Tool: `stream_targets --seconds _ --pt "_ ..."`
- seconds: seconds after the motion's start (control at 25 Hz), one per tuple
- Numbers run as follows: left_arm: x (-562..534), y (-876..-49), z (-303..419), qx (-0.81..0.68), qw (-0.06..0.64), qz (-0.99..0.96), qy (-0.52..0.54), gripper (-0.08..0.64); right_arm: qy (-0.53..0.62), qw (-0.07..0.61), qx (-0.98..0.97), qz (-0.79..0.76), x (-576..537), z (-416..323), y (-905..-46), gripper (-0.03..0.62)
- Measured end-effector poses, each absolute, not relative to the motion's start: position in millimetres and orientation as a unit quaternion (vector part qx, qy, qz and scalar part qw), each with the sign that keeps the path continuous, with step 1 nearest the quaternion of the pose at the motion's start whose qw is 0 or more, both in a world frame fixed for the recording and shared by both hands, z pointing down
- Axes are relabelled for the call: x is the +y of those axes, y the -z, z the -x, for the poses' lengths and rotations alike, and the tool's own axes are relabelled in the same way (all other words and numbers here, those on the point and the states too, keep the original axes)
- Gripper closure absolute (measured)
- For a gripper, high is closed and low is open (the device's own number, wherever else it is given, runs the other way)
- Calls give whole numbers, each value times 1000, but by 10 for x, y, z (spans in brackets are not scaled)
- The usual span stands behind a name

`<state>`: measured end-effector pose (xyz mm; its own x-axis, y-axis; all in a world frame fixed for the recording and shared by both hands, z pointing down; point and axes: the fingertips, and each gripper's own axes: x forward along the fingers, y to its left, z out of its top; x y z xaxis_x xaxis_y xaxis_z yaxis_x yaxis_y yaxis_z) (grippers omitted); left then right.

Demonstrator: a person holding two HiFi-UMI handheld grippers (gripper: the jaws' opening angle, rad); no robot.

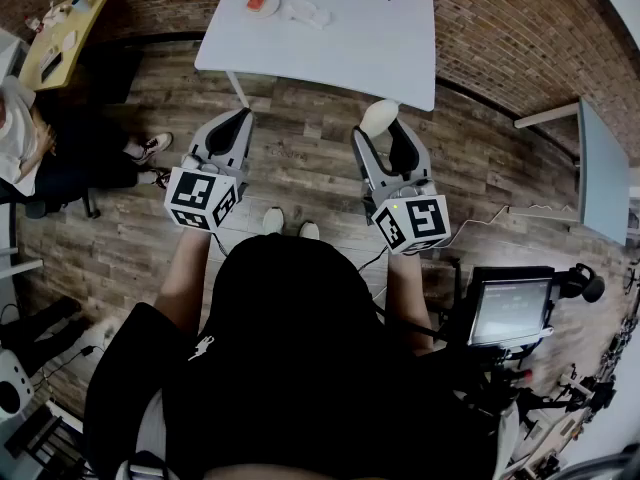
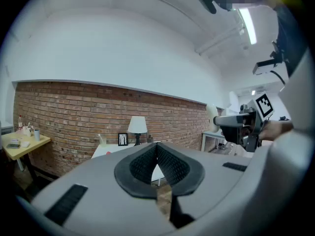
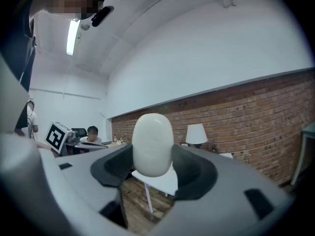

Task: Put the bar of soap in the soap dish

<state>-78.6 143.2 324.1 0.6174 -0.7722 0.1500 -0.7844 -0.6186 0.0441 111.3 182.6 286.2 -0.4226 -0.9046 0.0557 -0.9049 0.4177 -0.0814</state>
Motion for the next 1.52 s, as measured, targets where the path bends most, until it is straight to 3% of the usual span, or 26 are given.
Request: stream_targets --seconds 1.52 --pt "1368 -3270 1054 -425 52 -903 -42 554 -39 21 -842 -537 1819 -857 -2931 339"
